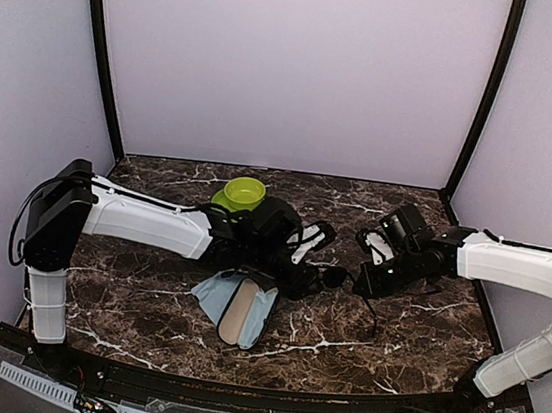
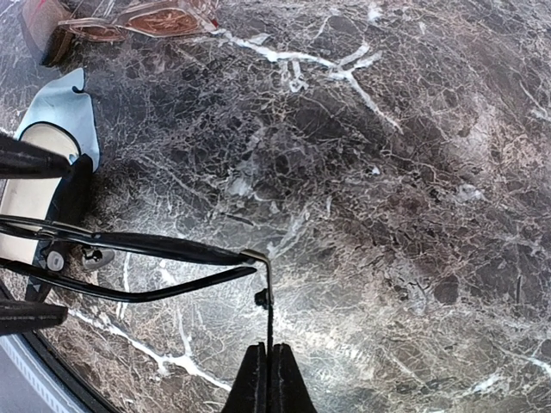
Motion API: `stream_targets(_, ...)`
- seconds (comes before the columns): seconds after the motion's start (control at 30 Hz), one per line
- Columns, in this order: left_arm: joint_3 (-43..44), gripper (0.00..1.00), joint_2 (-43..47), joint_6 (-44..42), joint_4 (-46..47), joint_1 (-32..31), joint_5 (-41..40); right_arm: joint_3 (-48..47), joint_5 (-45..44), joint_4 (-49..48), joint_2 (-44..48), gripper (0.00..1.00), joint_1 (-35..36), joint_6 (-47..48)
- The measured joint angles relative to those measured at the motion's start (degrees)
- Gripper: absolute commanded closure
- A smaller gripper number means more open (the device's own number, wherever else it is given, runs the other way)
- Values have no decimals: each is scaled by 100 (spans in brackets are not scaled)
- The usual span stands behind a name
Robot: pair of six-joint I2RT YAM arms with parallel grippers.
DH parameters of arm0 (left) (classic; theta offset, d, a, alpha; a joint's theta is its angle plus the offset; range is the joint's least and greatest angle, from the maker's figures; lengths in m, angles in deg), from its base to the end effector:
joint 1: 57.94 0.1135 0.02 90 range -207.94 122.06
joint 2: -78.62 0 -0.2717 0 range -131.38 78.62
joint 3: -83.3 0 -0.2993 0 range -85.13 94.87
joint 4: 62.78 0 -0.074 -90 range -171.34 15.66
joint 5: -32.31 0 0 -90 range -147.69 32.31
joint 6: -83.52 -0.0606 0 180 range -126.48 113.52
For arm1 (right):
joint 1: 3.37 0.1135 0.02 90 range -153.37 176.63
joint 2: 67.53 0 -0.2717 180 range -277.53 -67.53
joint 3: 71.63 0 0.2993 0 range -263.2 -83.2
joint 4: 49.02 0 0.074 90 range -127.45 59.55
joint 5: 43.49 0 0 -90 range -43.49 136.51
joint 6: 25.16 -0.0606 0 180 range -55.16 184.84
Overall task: Organize the sunglasses
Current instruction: Close the left temple of the sunglasses on the sunglasses, then pass from the right arm to the left
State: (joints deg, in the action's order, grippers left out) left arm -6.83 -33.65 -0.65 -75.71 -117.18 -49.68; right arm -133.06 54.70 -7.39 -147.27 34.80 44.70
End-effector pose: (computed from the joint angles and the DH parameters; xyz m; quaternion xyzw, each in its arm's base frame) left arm 0.2531 -0.4417 0.1734 0.4269 0.7772 -0.2987 0.3528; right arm 0.2485 0.2063 0.1709 -0.1692 0.9485 0.1862 0.1923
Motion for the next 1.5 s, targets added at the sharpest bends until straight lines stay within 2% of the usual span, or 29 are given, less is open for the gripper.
stream_targets(0.13, -2, 55, 0, -7, 28, 0, 205, 2, 2, 0, 0, 100, 0, 17)
stream_targets(0.23, -2, 56, 0, -13, 33, 0, 302, 7, 2, -2, -2, 100, 0, 22)
stream_targets(0.4, -17, 50, 0, 9, 46, 0, 389, 28, 4, -2, -2, 100, 0, 46)
stream_targets(0.67, -151, 32, 33, -87, 44, 20, 463, 37, 44, 11, -31, 100, 0, 98)
stream_targets(0.87, -793, 28, 562, -1093, 114, 26, 413, 37, 334, 164, -181, 100, 2, 146)
stream_targets(1.13, -1939, 23, 1615, -3095, 629, 2, 800, -96, 723, 765, -367, 100, 0, 304)
stream_targets(1.5, -1996, 19, 1709, -5276, 804, -605, 610, -304, 1285, 1250, -398, 100, -7, 592)
